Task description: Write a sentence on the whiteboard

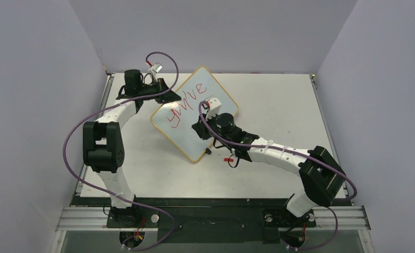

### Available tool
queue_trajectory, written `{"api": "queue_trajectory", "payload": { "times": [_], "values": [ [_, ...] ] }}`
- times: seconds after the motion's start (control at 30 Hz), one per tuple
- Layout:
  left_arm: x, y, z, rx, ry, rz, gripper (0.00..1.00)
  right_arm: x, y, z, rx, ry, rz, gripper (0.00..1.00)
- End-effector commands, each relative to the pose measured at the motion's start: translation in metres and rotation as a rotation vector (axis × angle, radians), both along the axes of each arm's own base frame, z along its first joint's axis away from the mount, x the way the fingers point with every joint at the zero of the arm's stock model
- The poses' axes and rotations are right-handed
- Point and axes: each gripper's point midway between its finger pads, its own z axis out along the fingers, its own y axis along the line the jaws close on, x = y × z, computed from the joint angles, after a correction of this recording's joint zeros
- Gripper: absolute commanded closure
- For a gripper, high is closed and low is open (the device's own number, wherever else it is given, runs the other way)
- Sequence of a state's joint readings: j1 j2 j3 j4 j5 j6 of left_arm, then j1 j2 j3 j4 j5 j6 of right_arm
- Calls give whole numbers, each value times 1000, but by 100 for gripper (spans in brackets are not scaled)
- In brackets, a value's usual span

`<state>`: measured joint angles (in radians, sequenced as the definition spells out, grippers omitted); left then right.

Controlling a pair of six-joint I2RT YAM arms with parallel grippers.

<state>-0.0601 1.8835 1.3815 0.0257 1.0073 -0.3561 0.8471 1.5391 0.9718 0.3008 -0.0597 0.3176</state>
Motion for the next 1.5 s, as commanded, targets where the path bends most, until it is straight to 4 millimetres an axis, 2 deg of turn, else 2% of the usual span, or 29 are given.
{"api": "queue_trajectory", "payload": {
  "times": [0.0,0.43,0.87,1.2,1.47],
  "values": [
    [21,-6,17,53,-241,-27,100,0,15,10,43,-52,36,100],
    [21,-5,17,50,-239,-27,100,5,42,-12,58,8,61,100],
    [22,-5,17,49,-239,-27,100,4,60,-22,39,30,92,100],
    [22,-5,17,48,-237,-25,100,-7,61,-40,3,56,112,100],
    [22,-5,17,48,-236,-25,100,-15,50,-52,-27,65,104,100]
  ]
}}
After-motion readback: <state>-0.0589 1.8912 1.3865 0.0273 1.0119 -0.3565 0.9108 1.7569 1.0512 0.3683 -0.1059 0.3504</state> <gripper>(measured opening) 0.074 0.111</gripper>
